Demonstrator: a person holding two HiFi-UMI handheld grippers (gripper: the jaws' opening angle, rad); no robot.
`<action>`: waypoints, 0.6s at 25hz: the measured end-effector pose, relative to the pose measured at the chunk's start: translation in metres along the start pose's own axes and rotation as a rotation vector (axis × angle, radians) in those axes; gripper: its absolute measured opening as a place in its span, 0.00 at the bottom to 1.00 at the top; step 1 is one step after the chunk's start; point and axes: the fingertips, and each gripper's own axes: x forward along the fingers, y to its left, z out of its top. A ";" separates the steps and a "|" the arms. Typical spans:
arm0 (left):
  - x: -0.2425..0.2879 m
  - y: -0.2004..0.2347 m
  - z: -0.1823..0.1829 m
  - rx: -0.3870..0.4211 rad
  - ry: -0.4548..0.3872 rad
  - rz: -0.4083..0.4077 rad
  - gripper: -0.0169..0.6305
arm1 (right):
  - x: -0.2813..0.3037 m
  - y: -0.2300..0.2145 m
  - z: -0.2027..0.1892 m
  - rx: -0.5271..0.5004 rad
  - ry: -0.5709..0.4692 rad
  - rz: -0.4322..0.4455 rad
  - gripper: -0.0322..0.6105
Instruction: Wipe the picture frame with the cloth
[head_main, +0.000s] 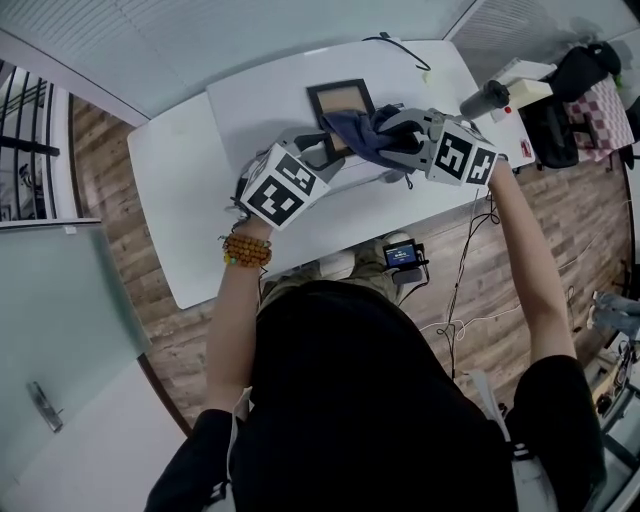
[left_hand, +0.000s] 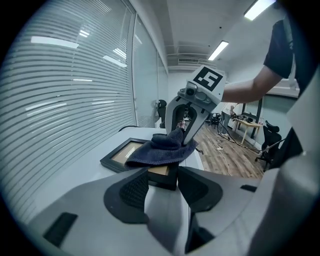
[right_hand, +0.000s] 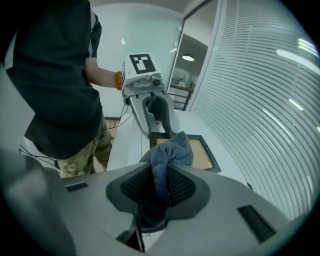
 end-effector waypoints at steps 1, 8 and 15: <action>0.000 0.000 0.000 -0.001 0.002 0.000 0.31 | 0.003 0.001 0.002 -0.022 0.033 0.033 0.17; -0.001 -0.001 0.002 0.004 -0.003 -0.002 0.31 | 0.032 0.016 0.041 -0.084 0.083 0.140 0.16; -0.001 -0.004 0.000 0.006 -0.010 -0.003 0.31 | -0.001 -0.022 0.049 0.085 -0.152 0.073 0.16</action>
